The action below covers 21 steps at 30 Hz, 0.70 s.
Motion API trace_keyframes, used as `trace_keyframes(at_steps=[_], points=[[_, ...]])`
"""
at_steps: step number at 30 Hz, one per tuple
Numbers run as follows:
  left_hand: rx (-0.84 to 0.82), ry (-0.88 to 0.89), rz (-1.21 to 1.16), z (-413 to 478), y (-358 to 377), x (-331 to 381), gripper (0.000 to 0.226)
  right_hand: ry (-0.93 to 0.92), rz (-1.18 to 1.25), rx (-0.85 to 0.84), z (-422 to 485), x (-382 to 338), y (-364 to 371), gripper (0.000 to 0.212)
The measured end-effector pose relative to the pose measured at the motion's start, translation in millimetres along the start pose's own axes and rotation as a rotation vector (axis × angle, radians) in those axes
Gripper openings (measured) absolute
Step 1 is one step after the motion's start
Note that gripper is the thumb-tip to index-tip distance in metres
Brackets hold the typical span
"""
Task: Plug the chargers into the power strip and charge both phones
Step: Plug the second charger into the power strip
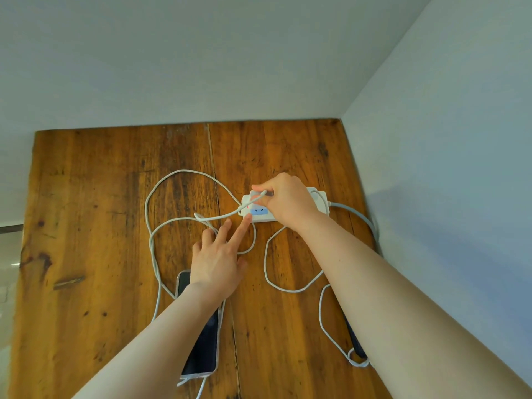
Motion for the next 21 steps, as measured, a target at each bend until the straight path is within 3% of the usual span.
trace_keyframes(at_steps=[4, 6, 11, 21], points=[[-0.125, 0.002, -0.01, 0, 0, -2, 0.079, 0.03, -0.252, 0.048, -15, -6, -5, 0.05], [-0.164, -0.008, -0.027, -10, 1, -9, 0.078, 0.092, -0.228, 0.108, -28, -3, -6, 0.061], [-0.014, -0.046, -0.092, -74, 7, -42, 0.07, 0.138, -0.092, 0.248, -84, -2, 10, 0.054], [-0.024, -0.325, -0.302, -168, 50, -92, 0.07, 0.096, 0.056, -0.046, -225, -3, 114, 0.037]])
Point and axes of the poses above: each hand's wrist, its own z-axis towards the middle knuckle, its own y-axis out of the palm, x = y × z, the point moved 10 cm from there along z, towards the middle knuckle, and after that the axes turned 10 degrees about -y, right-handed, at the moved point
